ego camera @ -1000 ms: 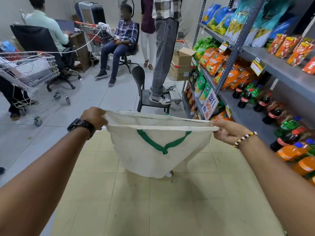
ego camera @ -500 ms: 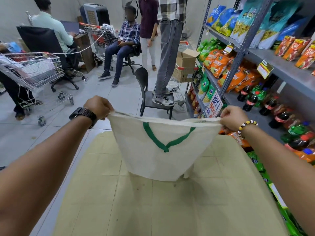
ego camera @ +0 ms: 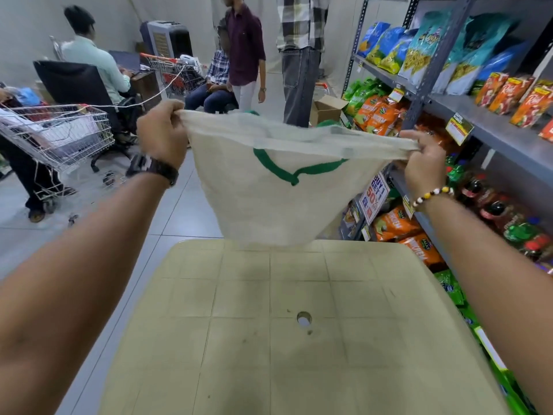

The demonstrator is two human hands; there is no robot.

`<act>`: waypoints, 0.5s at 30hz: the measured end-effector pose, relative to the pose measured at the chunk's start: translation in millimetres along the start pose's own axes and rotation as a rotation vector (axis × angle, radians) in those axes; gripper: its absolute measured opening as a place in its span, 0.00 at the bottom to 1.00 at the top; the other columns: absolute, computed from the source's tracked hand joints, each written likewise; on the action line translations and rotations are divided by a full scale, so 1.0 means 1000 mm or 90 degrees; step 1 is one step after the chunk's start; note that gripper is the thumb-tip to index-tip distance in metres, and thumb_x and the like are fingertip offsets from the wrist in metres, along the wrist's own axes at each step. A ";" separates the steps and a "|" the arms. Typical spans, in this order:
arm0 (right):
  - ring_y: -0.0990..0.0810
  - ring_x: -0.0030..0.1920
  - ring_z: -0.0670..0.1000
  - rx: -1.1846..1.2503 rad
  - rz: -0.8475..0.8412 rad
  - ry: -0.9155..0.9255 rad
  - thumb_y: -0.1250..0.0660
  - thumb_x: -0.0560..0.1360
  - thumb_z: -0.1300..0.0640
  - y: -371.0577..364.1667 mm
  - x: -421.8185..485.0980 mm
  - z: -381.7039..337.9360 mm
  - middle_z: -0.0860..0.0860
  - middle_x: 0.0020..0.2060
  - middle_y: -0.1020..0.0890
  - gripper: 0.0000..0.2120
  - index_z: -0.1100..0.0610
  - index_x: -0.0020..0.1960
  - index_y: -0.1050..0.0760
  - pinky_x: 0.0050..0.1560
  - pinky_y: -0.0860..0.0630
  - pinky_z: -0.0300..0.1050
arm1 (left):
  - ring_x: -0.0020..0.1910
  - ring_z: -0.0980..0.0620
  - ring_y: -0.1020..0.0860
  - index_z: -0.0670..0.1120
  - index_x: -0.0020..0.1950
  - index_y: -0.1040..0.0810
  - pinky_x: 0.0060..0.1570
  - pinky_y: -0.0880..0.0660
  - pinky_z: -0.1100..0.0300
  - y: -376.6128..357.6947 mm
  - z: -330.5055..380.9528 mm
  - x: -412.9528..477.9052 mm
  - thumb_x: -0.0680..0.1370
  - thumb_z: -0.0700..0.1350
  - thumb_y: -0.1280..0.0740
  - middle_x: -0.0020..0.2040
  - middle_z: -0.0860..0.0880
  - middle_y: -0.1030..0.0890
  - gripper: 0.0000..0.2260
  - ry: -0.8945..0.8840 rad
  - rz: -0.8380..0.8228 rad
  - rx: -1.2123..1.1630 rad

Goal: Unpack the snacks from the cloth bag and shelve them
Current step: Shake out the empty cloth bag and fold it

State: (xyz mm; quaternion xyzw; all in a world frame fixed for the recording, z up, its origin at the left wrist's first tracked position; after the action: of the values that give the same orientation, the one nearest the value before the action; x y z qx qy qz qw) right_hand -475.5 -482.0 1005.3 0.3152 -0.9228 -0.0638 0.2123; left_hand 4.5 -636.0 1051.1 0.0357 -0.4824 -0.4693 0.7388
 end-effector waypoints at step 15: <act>0.19 0.54 0.61 -0.645 -0.528 -0.227 0.38 0.73 0.59 0.028 -0.287 0.294 0.60 0.53 0.17 0.10 0.55 0.52 0.23 0.44 0.30 0.44 | 0.52 0.45 0.18 0.54 0.59 0.17 0.51 0.25 0.57 -0.094 -0.190 -0.397 0.74 0.41 0.37 0.54 0.47 0.16 0.17 0.071 -0.790 0.322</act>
State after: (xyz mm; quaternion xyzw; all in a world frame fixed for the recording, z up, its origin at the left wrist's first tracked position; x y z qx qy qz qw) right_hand -414.4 -289.7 646.2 0.4894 -0.6028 -0.6152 0.1364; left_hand 47.0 -475.6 633.2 0.5023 -0.4288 -0.6770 0.3248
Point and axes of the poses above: each hand's wrist, its own x-axis towards the middle knuckle, its own y-axis out of the back of the hand, z = x × y, the point moved 7 cm from there along x, towards the middle knuckle
